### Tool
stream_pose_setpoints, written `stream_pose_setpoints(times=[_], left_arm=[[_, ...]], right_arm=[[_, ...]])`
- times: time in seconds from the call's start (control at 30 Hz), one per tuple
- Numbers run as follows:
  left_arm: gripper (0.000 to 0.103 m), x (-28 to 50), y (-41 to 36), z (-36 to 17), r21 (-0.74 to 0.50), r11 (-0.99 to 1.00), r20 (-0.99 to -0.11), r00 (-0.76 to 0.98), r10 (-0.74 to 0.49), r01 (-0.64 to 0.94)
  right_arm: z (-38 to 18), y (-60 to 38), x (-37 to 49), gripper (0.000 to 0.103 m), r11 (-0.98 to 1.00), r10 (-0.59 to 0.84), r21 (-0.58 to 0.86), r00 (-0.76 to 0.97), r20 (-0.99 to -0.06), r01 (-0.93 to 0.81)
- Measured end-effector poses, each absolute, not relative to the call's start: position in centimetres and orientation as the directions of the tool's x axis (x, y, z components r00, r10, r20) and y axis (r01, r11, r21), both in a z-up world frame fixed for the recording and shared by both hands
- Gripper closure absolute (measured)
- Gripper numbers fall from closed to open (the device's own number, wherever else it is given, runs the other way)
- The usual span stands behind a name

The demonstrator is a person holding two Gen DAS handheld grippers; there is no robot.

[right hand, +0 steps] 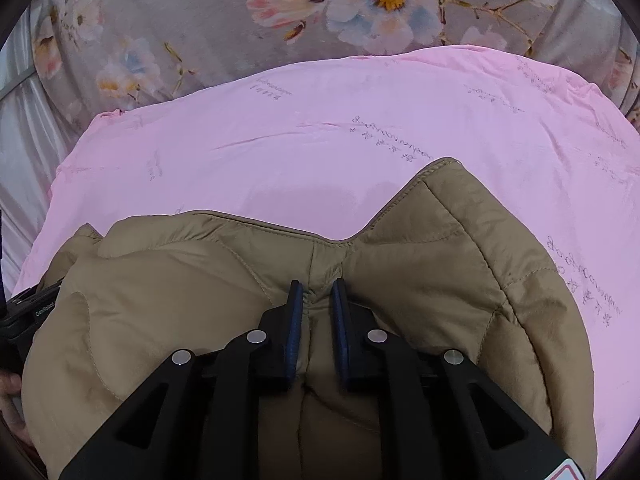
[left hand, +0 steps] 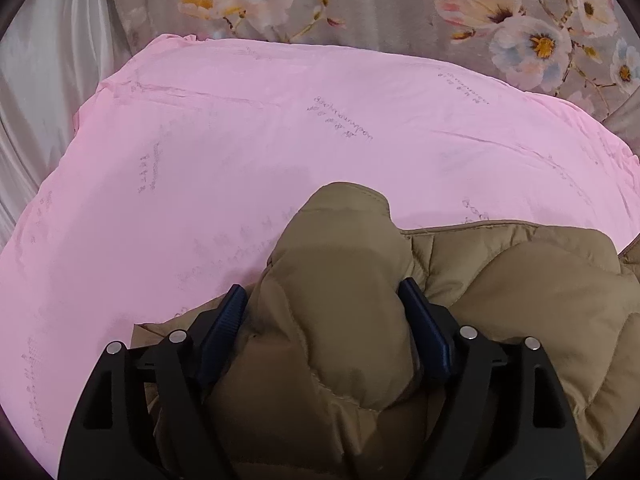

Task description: Fold large clothes

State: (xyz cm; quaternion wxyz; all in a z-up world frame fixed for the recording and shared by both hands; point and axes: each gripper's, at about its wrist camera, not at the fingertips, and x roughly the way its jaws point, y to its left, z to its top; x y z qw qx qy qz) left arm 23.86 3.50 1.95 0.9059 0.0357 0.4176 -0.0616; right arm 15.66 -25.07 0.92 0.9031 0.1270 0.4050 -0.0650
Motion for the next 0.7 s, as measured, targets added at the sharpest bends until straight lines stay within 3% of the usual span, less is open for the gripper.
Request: stream_pose_setpoints(times=[0.23, 0.3, 0.5, 0.7], left_arm=[[0.026, 24.0, 4.1, 2.6, -0.014, 0.990, -0.779, 0.619, -0.099, 0.141], [0.029, 22.7, 4.5, 4.2, -0.044, 0.992, -0.776, 0.621, -0.110, 0.121], [0.029, 17.4, 1.4, 8.9, -0.107, 0.974, -0.712, 0.668, -0.215, 0.199], [0.029, 15.6, -3.0, 6.7, -0.047, 0.975, -0.734, 0.654, -0.183, 0.219]], right_arm=[[1.6, -26.0, 14.7, 0.091, 0.941, -0.007, 0.226, 0.683, -0.731, 0.252], [2.8, -25.8, 13.5, 0.082, 0.939, -0.043, 0.210, 0.700, -0.713, 0.273], [7.2, -21.4, 10.3, 0.082, 0.963, 0.033, 0.230, 0.783, -0.622, 0.142], [5.0, -17.0, 11.0, 0.081, 0.986, 0.025, 0.139, 0.738, -0.675, 0.093]])
